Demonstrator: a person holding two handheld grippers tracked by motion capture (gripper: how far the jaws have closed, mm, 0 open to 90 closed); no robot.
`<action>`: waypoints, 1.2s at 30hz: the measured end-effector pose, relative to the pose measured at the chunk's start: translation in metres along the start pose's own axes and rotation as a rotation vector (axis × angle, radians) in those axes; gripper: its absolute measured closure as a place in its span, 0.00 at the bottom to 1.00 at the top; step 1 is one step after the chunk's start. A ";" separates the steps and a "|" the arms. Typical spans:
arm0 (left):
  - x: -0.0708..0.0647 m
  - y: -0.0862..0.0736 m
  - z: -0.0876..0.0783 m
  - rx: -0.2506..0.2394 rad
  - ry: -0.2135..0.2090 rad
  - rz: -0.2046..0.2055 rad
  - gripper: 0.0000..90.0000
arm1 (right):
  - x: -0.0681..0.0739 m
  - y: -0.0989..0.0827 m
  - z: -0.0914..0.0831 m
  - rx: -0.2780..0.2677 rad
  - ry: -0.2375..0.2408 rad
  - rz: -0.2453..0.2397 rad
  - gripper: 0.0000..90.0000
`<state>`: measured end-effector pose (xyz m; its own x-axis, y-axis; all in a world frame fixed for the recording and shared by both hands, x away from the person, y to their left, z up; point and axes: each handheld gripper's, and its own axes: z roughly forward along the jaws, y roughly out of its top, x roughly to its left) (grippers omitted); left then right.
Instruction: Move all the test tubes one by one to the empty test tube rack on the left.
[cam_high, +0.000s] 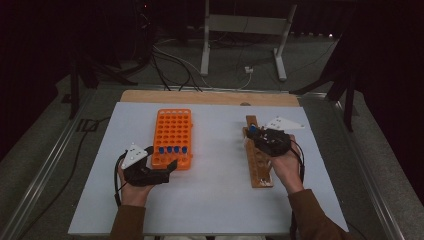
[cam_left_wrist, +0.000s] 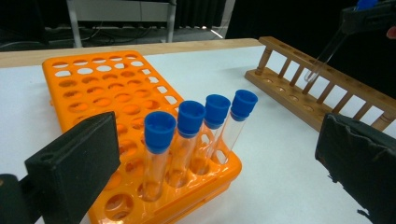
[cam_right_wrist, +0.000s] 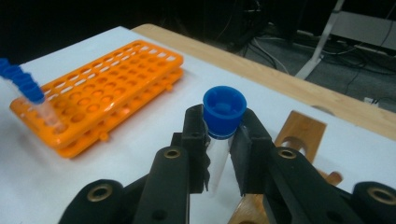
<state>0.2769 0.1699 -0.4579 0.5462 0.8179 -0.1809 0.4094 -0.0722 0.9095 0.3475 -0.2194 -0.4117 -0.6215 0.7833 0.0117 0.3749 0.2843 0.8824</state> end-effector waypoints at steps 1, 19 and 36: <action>0.000 0.000 0.000 0.000 0.000 0.001 0.01 | 0.001 -0.001 0.000 0.001 0.006 0.001 0.86; -0.026 0.007 0.006 -0.026 -0.020 0.066 0.01 | 0.013 -0.019 -0.006 0.011 0.107 0.021 0.86; -0.083 0.026 0.039 0.002 -0.137 0.122 0.08 | 0.043 -0.009 -0.006 0.015 0.198 -0.019 0.86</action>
<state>0.2708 0.0780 -0.4336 0.6867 0.7172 -0.1184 0.3351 -0.1678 0.9271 0.3134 -0.1914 -0.4163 -0.7514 0.6539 0.0883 0.3709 0.3079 0.8762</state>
